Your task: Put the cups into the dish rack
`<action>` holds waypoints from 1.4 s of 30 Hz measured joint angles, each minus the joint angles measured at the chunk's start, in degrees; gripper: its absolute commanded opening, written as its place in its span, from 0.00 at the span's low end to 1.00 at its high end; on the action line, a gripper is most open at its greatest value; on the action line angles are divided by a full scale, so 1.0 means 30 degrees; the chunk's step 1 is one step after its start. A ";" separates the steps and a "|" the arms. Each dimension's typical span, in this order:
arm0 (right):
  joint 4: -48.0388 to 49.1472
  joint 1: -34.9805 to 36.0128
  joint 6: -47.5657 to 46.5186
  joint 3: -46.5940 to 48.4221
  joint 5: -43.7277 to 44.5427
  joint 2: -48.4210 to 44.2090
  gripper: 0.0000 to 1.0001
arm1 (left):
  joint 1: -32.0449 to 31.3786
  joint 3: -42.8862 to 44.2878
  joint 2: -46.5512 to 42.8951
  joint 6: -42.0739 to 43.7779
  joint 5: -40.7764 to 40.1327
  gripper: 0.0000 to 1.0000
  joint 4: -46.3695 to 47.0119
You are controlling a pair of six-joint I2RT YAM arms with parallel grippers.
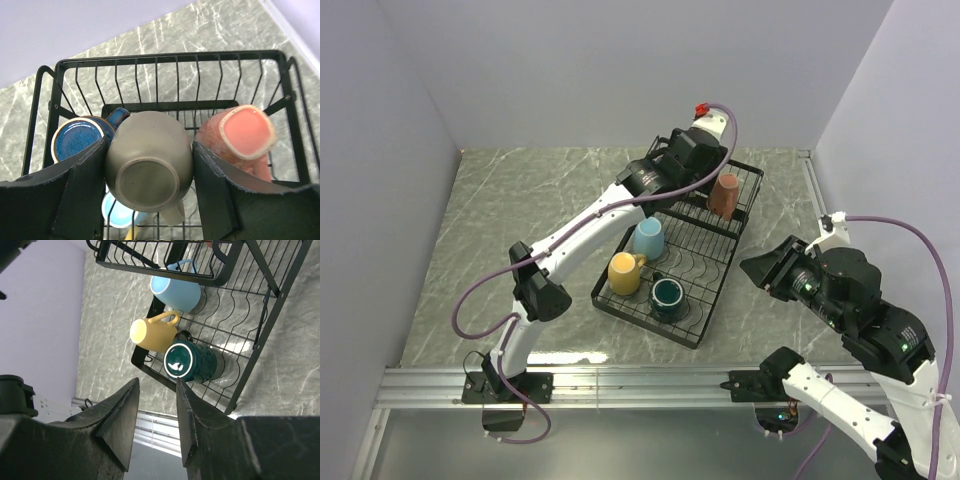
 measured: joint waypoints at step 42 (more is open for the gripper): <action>0.0707 0.0000 -0.0058 -0.1362 -0.0240 0.1086 0.55 | 0.1552 -0.3723 -0.0131 0.1443 0.4918 0.78 0.1953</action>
